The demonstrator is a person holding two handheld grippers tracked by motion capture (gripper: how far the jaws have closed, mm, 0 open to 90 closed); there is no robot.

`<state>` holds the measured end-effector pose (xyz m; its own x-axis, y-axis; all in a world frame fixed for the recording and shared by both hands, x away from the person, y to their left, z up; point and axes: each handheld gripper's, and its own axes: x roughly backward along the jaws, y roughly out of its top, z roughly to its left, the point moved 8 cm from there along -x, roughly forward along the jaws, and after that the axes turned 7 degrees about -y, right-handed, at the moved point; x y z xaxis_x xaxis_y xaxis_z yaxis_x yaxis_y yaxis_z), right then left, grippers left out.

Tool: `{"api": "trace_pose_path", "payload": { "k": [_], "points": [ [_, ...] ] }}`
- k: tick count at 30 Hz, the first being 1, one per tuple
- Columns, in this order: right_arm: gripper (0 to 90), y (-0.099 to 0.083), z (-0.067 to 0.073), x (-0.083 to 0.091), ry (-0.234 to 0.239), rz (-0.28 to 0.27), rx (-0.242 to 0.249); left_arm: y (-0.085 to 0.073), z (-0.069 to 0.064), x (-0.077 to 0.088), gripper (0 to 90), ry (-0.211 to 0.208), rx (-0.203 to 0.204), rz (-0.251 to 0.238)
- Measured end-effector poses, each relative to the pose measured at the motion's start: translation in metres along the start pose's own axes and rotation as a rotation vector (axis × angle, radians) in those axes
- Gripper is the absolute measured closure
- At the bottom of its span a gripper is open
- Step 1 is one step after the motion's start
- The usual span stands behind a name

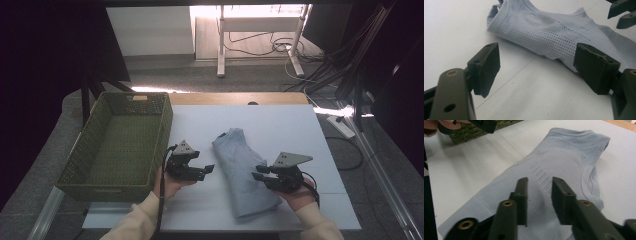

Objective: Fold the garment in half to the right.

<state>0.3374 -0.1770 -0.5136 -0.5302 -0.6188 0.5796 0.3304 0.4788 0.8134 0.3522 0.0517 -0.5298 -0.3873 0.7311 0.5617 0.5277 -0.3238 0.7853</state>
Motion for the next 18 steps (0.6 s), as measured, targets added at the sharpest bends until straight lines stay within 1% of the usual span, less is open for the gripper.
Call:
{"api": "trace_pose_path", "payload": {
  "k": [3, 4, 8, 12, 16, 18],
  "points": [
    [57.4, -0.004, 0.001, 0.003, -0.005, 0.0, -0.001, 0.001, 0.0, 0.001, 22.2, 0.003, -0.002, -0.002],
    [55.9, -0.006, 0.001, 0.004, -0.009, 0.006, 0.001, 0.001, 0.0, 0.002, 22.2, 0.0, -0.001, -0.005],
    [49.9, -0.009, -0.001, 0.008, -0.016, -0.002, -0.005, 0.001, 0.001, 0.002, 22.2, 0.001, -0.001, -0.003],
    [49.1, -0.008, 0.002, 0.016, -0.002, -0.041, 0.003, 0.001, 0.001, 0.002, 22.2, -0.001, -0.003, -0.003],
    [48.8, -0.015, 0.006, 0.022, 0.015, -0.023, 0.018, 0.001, 0.0, 0.002, 22.2, -0.002, -0.004, -0.004],
    [48.7, -0.018, 0.009, 0.024, 0.023, -0.014, 0.032, 0.001, 0.0, 0.002, 22.2, -0.001, -0.004, -0.003]
  ]
}}
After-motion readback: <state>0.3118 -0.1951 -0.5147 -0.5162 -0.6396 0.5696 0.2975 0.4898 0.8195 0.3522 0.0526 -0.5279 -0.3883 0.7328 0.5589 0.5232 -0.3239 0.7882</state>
